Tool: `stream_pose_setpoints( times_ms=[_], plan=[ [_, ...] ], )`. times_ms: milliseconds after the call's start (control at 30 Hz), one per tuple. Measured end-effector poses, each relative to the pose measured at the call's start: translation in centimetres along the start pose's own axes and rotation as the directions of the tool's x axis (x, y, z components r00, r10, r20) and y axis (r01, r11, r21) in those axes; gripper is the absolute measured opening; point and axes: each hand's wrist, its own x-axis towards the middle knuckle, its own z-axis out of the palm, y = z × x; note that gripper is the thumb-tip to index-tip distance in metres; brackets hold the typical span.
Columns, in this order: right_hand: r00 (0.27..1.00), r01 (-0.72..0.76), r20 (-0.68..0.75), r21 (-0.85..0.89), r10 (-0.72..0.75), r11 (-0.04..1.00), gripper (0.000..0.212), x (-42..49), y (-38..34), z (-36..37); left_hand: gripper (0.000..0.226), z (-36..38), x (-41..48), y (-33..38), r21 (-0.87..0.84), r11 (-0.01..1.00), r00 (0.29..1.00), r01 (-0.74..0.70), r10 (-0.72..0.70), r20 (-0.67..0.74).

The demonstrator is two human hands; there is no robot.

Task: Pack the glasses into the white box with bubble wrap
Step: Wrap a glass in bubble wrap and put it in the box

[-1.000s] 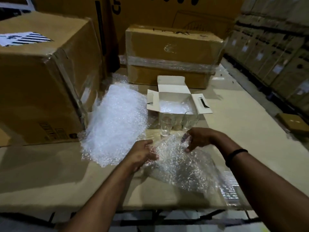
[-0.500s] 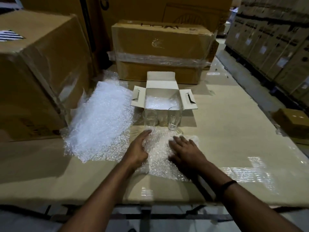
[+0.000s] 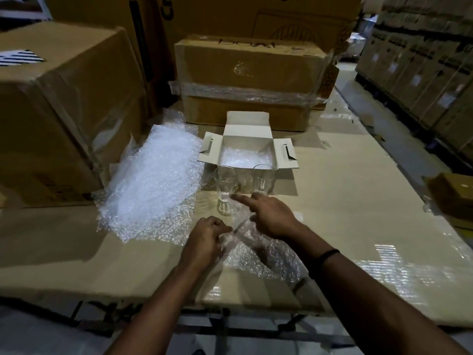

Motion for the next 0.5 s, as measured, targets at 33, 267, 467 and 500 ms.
stream_pose_setpoints(
  times_ms=[33,267,467,500],
  plan=[
    [0.998,0.053,0.021,-0.092,-0.052,0.994,0.075,0.4,-0.2,-0.3,0.043,0.1,-0.2,0.0,0.051,0.996,0.996,-0.078,0.080,-0.033],
    [0.963,-0.134,-0.182,0.325,0.201,0.936,0.011,0.8,2.0,-0.1,0.081,0.6,-0.9,0.0,-0.261,0.918,0.923,0.298,-0.348,-0.168],
    [0.905,-0.282,-0.089,0.604,0.416,0.745,0.039,-1.2,5.1,0.4,0.036,1.5,-0.6,1.0,-0.204,0.977,0.967,0.056,-0.103,-0.231],
    [0.890,-0.315,-0.066,0.625,0.451,0.714,0.040,-1.6,5.7,0.3,0.034,1.6,-0.5,1.0,-0.119,0.992,0.974,-0.037,0.009,-0.227]
  ],
)
